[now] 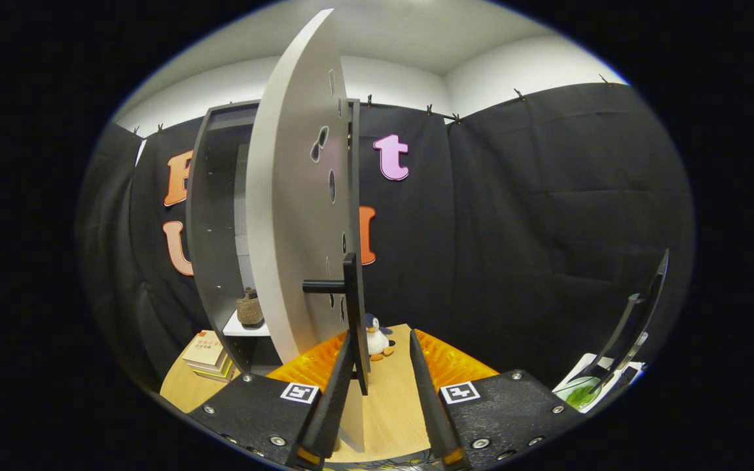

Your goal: Open the shoe cabinet door, grab the shoes and put them into the shoe cabinet, then close the shoe cabinet door.

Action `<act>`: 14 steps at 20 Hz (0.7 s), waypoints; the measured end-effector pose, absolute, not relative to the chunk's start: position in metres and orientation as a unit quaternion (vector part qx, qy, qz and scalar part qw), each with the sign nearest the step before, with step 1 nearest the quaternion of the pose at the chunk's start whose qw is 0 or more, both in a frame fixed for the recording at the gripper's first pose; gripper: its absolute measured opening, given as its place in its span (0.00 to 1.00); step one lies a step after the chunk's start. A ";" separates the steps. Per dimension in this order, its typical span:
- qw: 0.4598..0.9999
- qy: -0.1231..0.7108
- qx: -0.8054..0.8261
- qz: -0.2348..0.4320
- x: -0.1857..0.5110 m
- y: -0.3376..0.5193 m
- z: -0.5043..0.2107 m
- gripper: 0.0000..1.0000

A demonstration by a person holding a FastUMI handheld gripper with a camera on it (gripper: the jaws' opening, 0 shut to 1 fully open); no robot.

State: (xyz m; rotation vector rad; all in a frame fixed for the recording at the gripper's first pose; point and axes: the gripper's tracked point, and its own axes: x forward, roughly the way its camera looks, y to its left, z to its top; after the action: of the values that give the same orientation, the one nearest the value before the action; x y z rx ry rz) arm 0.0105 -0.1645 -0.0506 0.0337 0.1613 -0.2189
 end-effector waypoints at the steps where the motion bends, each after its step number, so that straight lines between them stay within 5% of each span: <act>1: 0.991 0.080 0.018 -0.110 0.010 -0.166 -0.050 0.54; 14: 0.988 0.080 0.005 -0.128 -0.001 -0.173 -0.048 0.51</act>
State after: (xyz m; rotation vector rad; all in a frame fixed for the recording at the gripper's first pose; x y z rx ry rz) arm -0.0009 -0.1729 -0.0478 0.0108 0.1607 -0.2575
